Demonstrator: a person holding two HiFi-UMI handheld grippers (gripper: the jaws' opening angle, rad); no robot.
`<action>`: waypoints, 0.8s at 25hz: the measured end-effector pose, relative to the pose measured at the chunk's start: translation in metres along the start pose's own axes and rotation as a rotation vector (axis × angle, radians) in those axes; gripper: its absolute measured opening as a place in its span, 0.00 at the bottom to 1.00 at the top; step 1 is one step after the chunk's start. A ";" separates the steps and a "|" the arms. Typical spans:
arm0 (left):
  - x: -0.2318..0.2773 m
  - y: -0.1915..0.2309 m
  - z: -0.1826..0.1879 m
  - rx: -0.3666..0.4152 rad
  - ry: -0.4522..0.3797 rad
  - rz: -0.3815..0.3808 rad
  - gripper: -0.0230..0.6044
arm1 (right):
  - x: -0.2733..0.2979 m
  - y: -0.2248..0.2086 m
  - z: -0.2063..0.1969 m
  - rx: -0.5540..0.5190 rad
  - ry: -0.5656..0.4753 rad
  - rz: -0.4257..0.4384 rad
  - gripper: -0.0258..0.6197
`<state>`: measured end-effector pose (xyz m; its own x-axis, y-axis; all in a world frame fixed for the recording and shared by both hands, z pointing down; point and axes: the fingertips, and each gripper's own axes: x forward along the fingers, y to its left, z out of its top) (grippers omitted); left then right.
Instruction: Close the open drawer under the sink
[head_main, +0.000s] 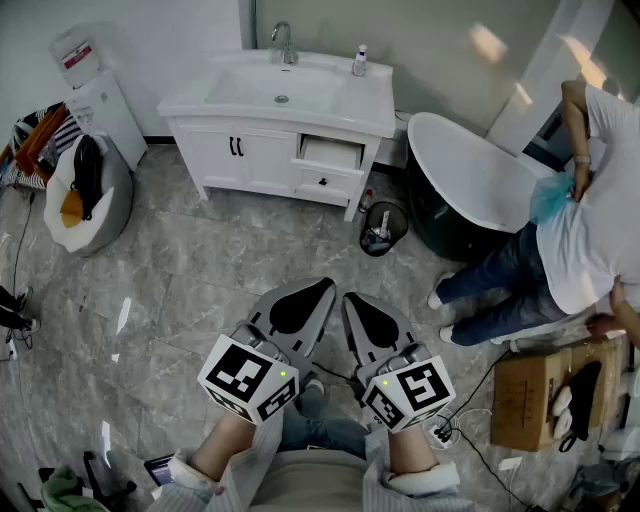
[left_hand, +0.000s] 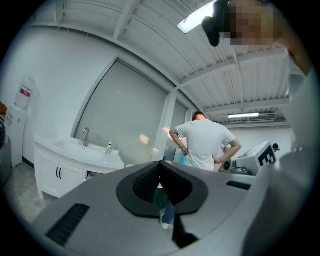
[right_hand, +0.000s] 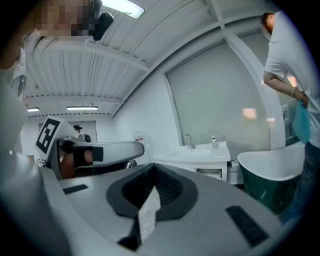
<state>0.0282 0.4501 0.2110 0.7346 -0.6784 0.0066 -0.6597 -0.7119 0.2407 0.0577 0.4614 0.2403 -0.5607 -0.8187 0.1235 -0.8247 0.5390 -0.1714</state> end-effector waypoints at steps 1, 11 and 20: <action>0.001 -0.001 -0.001 0.001 0.001 0.001 0.06 | -0.001 -0.001 0.000 0.001 -0.001 0.001 0.05; 0.001 -0.009 -0.012 0.003 0.011 0.017 0.06 | -0.015 -0.010 -0.011 0.027 0.006 -0.005 0.05; 0.003 0.012 -0.009 -0.010 0.002 0.050 0.06 | -0.007 -0.018 -0.016 0.037 0.016 -0.018 0.05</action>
<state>0.0241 0.4417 0.2230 0.7008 -0.7131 0.0209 -0.6942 -0.6749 0.2500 0.0754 0.4604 0.2587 -0.5475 -0.8245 0.1428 -0.8313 0.5164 -0.2055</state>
